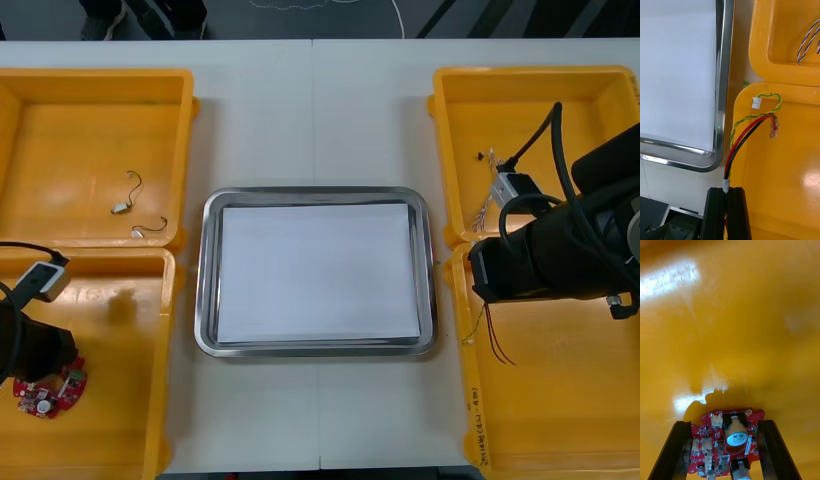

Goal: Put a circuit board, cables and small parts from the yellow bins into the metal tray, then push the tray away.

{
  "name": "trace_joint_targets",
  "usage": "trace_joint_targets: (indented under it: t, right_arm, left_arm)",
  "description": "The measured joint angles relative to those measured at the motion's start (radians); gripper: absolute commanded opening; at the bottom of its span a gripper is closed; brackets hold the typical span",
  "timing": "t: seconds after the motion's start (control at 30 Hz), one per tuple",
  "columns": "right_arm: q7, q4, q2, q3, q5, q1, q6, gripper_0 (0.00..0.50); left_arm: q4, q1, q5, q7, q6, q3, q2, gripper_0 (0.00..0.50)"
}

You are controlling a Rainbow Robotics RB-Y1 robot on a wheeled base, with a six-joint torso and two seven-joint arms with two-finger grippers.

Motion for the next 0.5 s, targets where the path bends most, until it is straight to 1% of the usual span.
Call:
trace_joint_targets:
  t: [0.27, 0.4, 0.5]
  right_arm:
    - [0.0, 0.006, 0.0, 0.0, -0.005, -0.002, 0.0, 0.0]
    - [0.0, 0.006, 0.0, 0.0, -0.009, -0.002, 0.0, 0.0]
    - [0.0, 0.006, 0.0, 0.001, -0.01, -0.002, 0.0, 0.0]
  left_arm:
    - [-0.075, -0.002, 0.025, 0.0, 0.041, 0.063, 0.0, 0.5]
    - [-0.099, -0.002, 0.029, 0.005, 0.066, 0.071, 0.0, 0.5]
    - [-0.116, -0.002, 0.031, 0.062, 0.098, 0.071, 0.0, 0.5]
